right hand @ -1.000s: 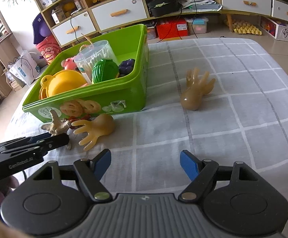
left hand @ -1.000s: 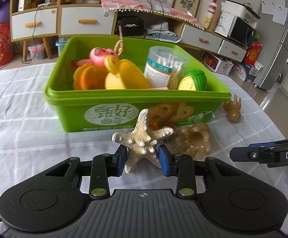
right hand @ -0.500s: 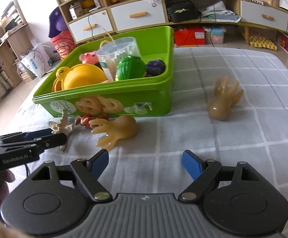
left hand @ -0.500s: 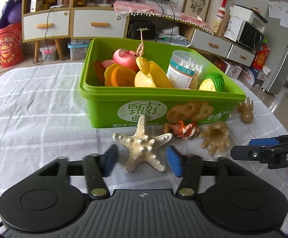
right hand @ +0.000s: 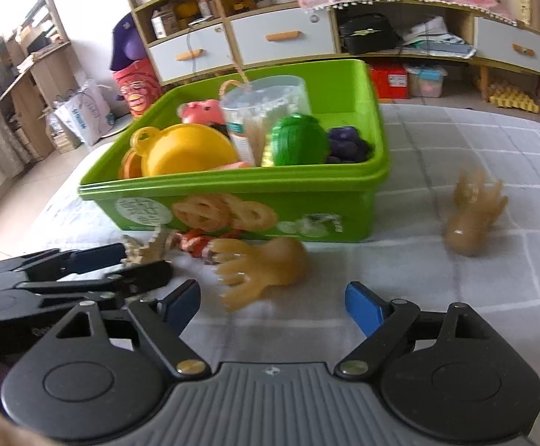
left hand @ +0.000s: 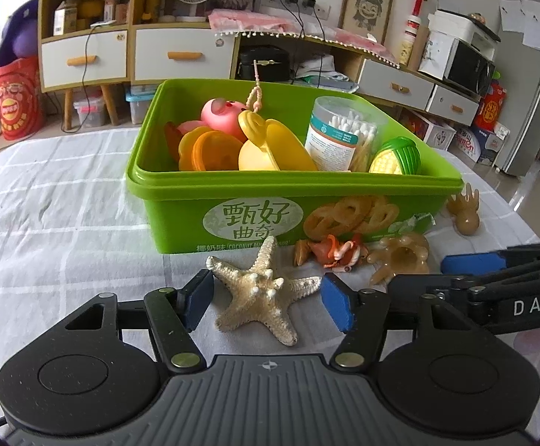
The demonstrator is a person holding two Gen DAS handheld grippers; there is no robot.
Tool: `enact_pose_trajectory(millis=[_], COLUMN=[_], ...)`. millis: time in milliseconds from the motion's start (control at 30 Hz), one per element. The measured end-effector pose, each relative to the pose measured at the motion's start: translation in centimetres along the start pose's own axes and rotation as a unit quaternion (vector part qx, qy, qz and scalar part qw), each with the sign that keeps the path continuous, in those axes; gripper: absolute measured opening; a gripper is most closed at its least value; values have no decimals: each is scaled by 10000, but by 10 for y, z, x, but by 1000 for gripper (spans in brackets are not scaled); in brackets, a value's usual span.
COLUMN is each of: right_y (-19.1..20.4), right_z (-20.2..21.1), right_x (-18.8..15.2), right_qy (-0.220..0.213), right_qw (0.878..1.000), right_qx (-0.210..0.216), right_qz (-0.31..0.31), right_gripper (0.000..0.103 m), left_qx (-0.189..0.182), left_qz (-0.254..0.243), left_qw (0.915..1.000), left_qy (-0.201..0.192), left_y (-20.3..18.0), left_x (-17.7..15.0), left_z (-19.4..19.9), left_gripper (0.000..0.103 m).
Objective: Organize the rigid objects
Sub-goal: 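Move the left tool to the beige starfish while the right tool approaches the brown hand toy, then close the left tool on the starfish while the right tool closes on the brown hand toy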
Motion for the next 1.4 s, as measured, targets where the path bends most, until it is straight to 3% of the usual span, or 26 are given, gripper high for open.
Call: enact_pose_trajectory(millis=[100, 300, 367, 500, 600, 1400], right_y=[4, 4, 6, 6, 0, -34], right_z=[-3, -6, -6, -5, -3, 46], right_x=[2, 6, 7, 8, 8, -1], right_qy=[-12, -65, -80, -65, -26, -36], right_qw=[10000, 9999, 9999, 9999, 9996, 9970], right_qx=[-17, -35, -11, -14, 87, 321], right_qz=[51, -128, -123, -91, -249, -701], right_gripper=[64, 60, 42, 22, 1, 0], left_qx=[40, 17, 10, -38, -84, -560], left_qz=[-69, -23, -39, -11, -13, -99], left_qw=[10000, 10000, 10000, 9999, 9999, 9984], left_qy=[0, 58, 70, 103, 130, 61], left_y=[1, 2, 1, 2, 2, -6], left_x=[-1, 1, 1, 2, 3, 10], left_z=[2, 3, 3, 4, 5, 42], left_gripper=[57, 52, 52, 40, 40, 40])
Point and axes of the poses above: each gripper's, at about its wrist camera, not at the fingertips, and z roughly against the way its jaws point, y to its left, x to its top, the point moved 3 cm from there along -z, roughly the way its jaws point, and after that the axes turned 3 degrees about x, right-handed, at the moved point
